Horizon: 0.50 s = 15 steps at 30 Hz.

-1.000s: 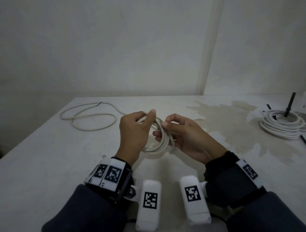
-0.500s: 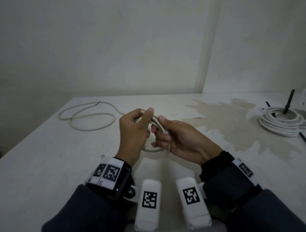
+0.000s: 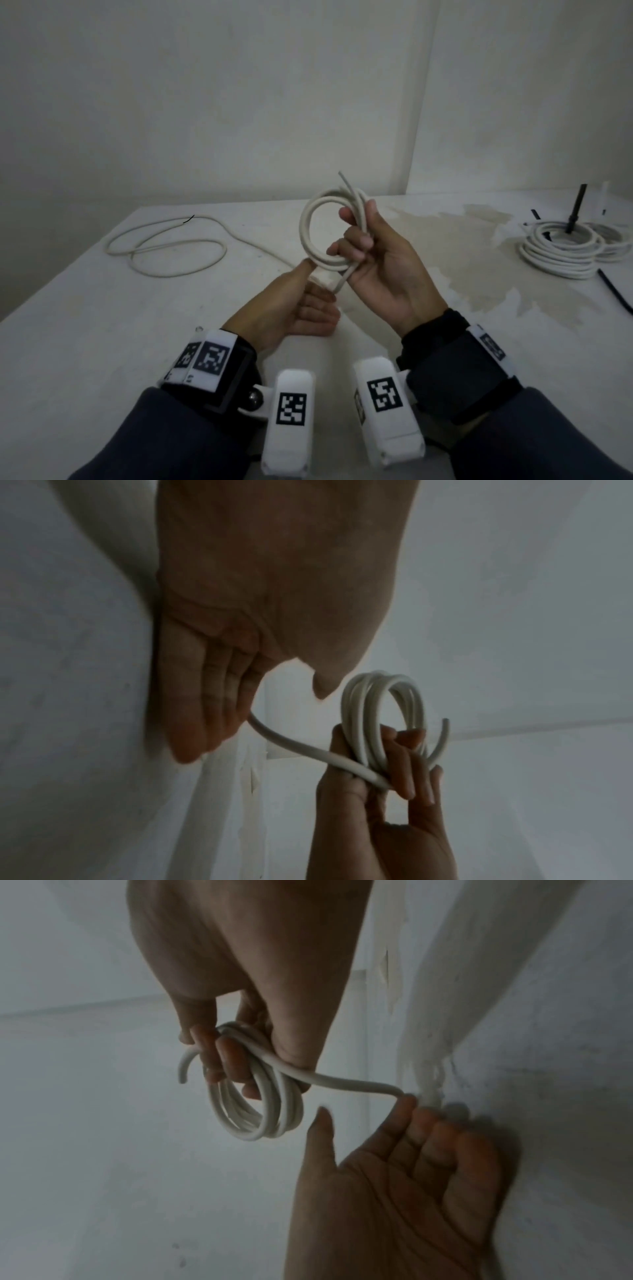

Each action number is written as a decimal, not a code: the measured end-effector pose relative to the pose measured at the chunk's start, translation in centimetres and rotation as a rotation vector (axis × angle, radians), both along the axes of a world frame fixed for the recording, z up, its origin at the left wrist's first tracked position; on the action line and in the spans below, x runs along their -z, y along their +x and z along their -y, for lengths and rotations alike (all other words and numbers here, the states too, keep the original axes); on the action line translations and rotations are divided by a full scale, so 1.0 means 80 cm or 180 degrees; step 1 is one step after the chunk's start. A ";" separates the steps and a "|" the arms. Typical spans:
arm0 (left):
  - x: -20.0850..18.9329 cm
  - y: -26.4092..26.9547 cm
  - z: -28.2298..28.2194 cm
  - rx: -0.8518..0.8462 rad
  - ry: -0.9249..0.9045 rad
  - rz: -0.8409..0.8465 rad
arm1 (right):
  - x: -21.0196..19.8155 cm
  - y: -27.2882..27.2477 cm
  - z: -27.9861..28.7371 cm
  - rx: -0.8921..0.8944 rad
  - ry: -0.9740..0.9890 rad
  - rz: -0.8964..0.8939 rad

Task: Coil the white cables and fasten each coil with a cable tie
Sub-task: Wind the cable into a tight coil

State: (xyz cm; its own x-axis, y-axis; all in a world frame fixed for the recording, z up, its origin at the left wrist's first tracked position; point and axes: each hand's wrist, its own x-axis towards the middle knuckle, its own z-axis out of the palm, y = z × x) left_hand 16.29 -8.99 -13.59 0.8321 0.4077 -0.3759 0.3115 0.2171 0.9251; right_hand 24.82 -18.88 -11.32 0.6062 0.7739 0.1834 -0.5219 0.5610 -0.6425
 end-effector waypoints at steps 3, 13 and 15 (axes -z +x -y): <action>0.001 0.001 -0.002 -0.0067 -0.0603 0.0484 | 0.001 -0.009 -0.003 -0.0137 -0.0053 0.0075; 0.000 0.006 -0.019 -0.1764 -0.0478 0.1715 | 0.011 0.008 -0.002 0.0405 -0.0287 -0.0183; -0.003 0.007 -0.020 -0.1858 0.0002 0.1788 | 0.017 0.009 -0.004 0.0460 -0.0534 -0.0203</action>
State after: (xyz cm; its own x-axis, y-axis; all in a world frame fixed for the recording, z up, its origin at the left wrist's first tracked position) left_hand 16.83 -7.37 -13.38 0.5495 0.8347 0.0351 -0.3630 0.2007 0.9099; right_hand 25.56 -18.55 -12.66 0.7191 0.6947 0.0171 -0.4865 0.5208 -0.7015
